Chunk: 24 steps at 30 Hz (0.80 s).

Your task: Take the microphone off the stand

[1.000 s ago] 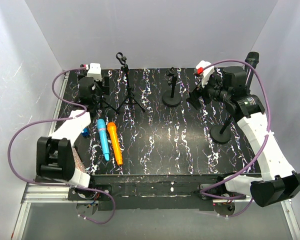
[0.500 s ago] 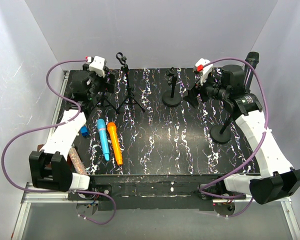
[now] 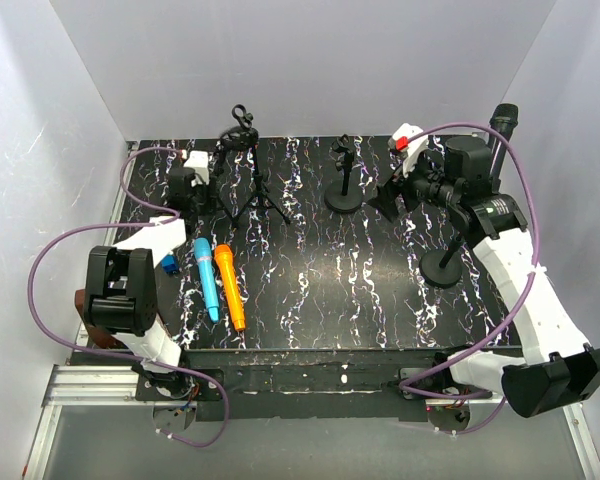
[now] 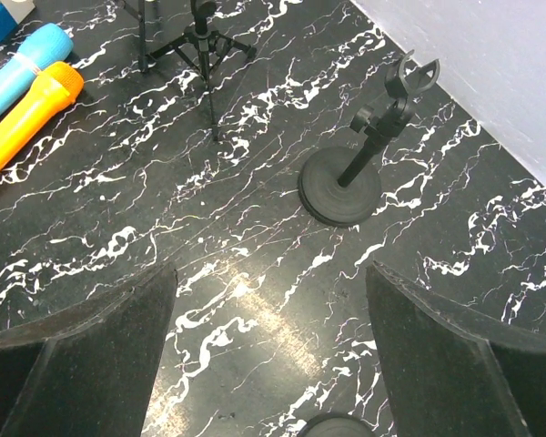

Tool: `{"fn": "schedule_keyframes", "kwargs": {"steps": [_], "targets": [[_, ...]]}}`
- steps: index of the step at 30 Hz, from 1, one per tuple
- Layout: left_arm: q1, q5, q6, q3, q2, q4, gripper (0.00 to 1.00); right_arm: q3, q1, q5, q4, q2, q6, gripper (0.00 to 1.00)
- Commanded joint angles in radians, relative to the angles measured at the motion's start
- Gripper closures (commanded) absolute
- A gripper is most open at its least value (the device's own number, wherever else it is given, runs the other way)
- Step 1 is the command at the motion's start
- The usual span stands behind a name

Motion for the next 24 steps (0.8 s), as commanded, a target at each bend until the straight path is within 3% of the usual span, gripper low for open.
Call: {"fn": "schedule_keyframes", "kwargs": {"steps": [1,7,13,20,24], "targets": [[0.034,-0.079,-0.045,-0.05,-0.04,0.05,0.51,-0.017,-0.005,0.007,0.012,-0.049,-0.012,0.1],[0.071,-0.088,-0.068,-0.1,-0.038,0.061,0.72,-0.017,-0.005,0.001,0.018,-0.033,-0.007,0.1],[0.099,-0.1,-0.073,-0.154,-0.049,0.039,0.79,0.023,-0.004,-0.007,0.015,0.006,-0.003,0.1],[0.138,-0.123,-0.073,-0.232,-0.093,0.036,0.77,0.025,-0.004,-0.015,0.016,0.02,0.005,0.1],[0.138,-0.108,-0.073,-0.261,-0.155,0.013,0.67,0.023,-0.002,-0.018,0.024,0.025,0.009,0.1]]}}
